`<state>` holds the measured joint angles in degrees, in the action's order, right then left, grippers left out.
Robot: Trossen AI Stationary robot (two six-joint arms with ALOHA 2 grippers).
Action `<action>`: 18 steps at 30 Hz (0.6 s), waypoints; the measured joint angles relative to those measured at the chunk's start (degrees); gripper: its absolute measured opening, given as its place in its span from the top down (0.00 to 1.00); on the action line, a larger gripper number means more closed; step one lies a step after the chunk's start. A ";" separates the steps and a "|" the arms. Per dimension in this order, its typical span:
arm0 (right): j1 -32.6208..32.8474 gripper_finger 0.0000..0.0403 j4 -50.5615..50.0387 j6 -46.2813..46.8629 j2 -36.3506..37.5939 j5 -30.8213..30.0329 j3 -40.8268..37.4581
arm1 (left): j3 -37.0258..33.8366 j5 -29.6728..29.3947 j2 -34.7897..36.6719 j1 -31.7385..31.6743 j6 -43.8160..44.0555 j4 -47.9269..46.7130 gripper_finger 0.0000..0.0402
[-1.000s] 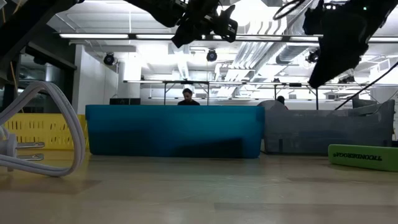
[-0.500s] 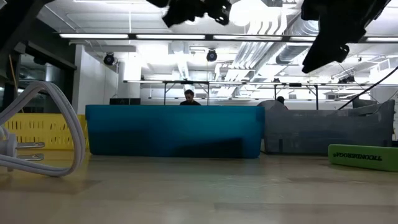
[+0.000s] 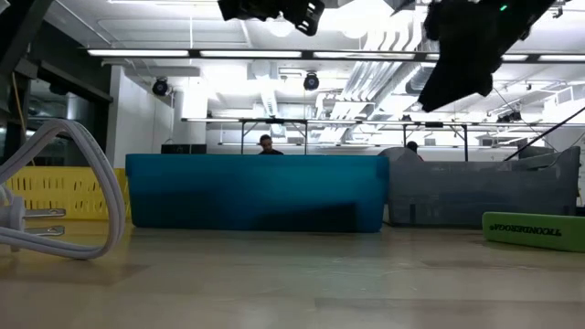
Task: Pick & Place School Supplies
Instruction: Put the green eraser into the yellow bin
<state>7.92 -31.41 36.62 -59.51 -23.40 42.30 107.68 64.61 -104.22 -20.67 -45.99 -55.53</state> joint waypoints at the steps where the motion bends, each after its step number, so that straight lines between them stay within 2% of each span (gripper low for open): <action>1: -1.82 0.68 -0.07 -0.73 0.00 0.26 0.00 | 0.00 -0.59 0.00 0.15 0.56 -0.02 0.54; 6: -12.60 0.68 0.56 -5.12 0.00 5.93 0.00 | 0.00 -1.27 0.00 0.23 2.93 0.00 0.54; 12: -25.15 0.68 3.34 -11.62 0.00 13.05 -0.02 | 0.00 -7.21 0.00 0.22 8.70 0.49 0.54; 18: -32.76 0.68 10.95 -17.40 -1.86 22.15 -0.02 | 0.00 -11.83 0.00 0.22 12.44 0.24 0.54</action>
<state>-24.84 -20.46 19.22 -61.37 -1.26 42.28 107.68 52.78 -104.22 -20.45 -33.55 -55.29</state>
